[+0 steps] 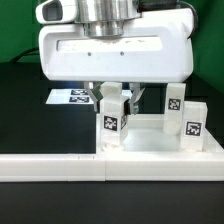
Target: Assemble square table
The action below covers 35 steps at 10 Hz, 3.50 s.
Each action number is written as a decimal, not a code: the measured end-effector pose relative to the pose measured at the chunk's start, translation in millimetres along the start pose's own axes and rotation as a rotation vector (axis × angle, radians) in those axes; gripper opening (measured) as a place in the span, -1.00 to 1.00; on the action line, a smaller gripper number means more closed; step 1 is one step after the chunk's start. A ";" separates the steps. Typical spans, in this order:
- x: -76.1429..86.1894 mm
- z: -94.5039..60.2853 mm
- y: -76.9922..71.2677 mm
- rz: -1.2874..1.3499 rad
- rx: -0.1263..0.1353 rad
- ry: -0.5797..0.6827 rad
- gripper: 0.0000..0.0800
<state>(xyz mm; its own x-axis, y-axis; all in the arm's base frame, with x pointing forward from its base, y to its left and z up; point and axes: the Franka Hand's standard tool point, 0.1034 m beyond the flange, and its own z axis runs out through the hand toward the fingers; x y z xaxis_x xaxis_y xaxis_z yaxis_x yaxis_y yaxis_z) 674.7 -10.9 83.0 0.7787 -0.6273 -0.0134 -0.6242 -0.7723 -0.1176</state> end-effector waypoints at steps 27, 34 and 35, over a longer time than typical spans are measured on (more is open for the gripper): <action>-0.5 -1.8 3.8 0.120 0.002 0.025 -0.26; -5.9 -1.4 11.1 0.837 0.118 -0.076 -0.27; -5.9 -1.1 11.3 0.812 0.118 -0.074 -0.04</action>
Offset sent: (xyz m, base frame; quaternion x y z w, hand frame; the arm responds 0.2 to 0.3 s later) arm -0.0093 0.0214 -0.0025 0.0871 -0.1529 0.5069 0.8438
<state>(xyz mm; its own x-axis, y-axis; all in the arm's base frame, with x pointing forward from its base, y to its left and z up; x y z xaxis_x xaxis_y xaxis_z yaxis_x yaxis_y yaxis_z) 663.0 -16.1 82.8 0.0920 -0.9746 -0.2042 -0.9872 -0.0624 -0.1468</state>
